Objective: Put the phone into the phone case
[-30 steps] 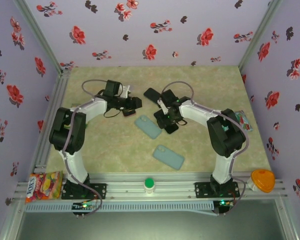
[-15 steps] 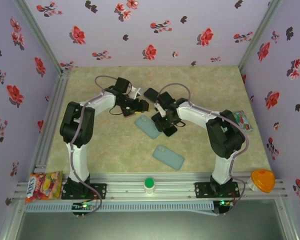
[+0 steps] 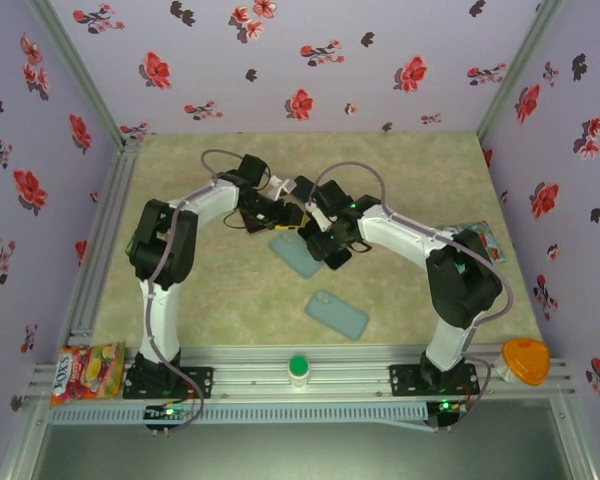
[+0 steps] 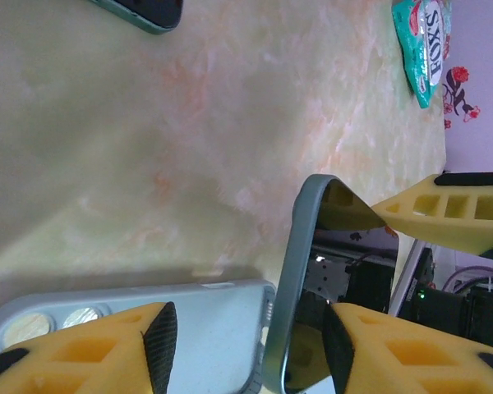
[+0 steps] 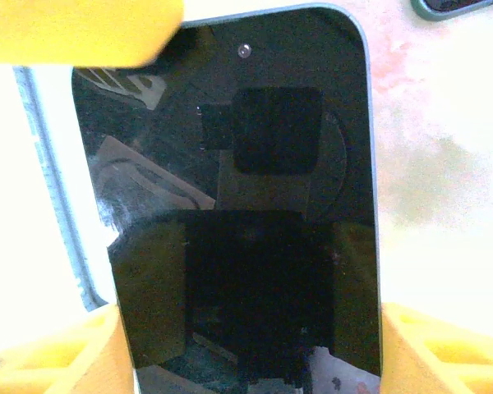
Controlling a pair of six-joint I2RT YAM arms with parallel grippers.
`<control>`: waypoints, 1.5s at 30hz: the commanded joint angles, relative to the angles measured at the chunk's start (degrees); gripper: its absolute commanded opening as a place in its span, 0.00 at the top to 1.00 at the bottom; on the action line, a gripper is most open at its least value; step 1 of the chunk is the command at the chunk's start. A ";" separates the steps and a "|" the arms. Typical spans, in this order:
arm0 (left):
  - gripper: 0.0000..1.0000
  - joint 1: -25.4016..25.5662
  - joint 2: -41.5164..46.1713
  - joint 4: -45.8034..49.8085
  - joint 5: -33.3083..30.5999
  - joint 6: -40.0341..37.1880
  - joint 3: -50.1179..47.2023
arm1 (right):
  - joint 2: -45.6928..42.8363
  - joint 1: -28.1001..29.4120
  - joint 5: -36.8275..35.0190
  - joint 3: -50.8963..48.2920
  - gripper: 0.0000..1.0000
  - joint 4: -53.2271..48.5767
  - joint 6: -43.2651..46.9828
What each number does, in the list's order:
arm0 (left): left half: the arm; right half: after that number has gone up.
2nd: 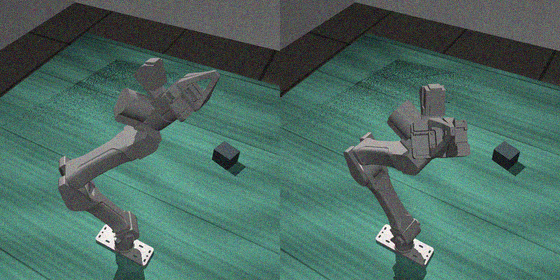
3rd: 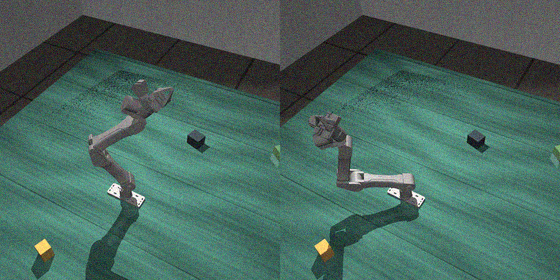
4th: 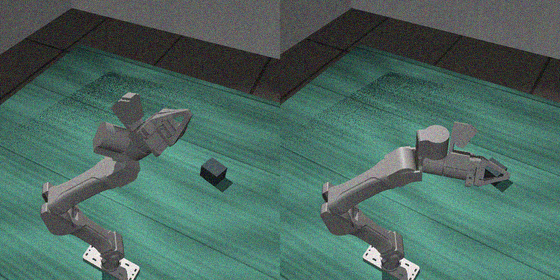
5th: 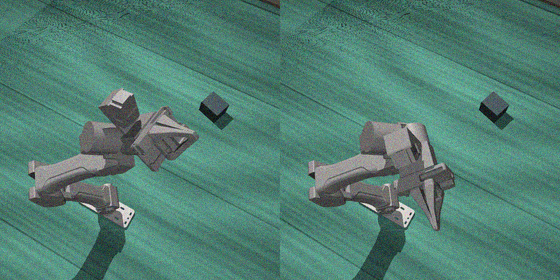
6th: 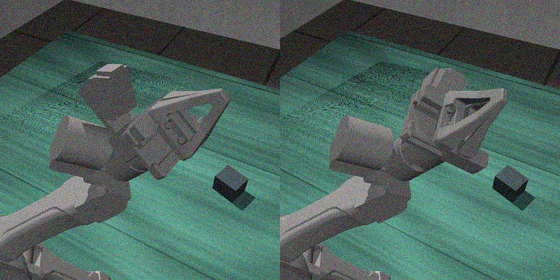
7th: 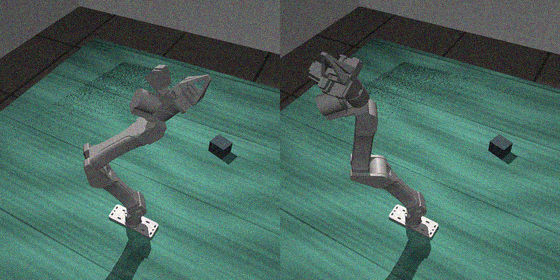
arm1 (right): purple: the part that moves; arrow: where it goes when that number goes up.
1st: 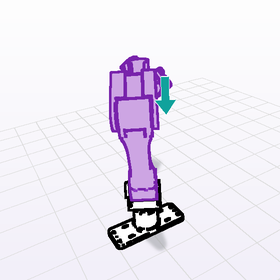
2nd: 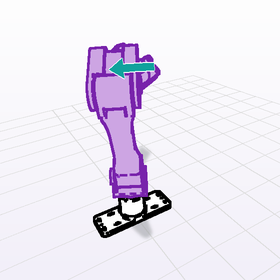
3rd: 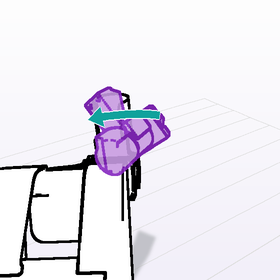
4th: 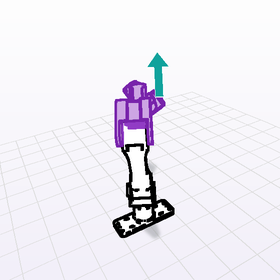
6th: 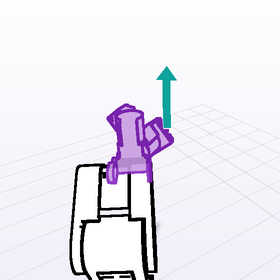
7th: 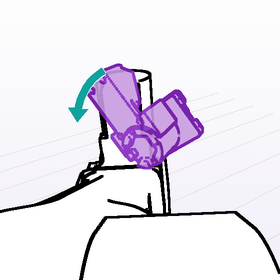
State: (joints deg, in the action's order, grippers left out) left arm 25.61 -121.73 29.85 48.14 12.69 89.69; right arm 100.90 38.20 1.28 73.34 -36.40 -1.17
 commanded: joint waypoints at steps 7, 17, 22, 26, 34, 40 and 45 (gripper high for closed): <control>0.43 0.64 -3.14 2.17 5.69 -2.27 3.12 | -2.62 1.00 -0.80 0.84 0.35 -0.82 1.17; 0.43 0.85 -4.30 1.49 11.06 -2.95 2.95 | -2.25 1.17 -0.84 1.37 0.36 -0.97 1.17; 0.44 0.96 -4.39 1.53 12.84 -3.49 2.42 | -2.18 1.18 -0.93 1.63 0.36 -1.04 1.17; 0.44 1.05 -4.83 2.13 13.77 -4.09 2.42 | -2.07 1.18 -0.93 1.93 0.36 -1.22 1.16; 0.46 1.94 -5.60 2.59 14.70 -4.60 2.64 | -2.36 1.18 -1.08 2.24 0.36 -1.39 1.17; 0.48 2.50 -6.06 2.41 15.05 -4.44 2.84 | -2.37 1.17 -1.17 2.31 0.36 -1.61 1.17; 0.50 3.00 -6.41 2.23 15.27 -4.38 2.99 | -2.42 1.27 -1.19 2.24 0.37 -1.51 1.17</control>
State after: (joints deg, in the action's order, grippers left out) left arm 28.05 -126.72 30.94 61.67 9.67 91.57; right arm 100.49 38.96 1.26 73.65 -37.63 -0.99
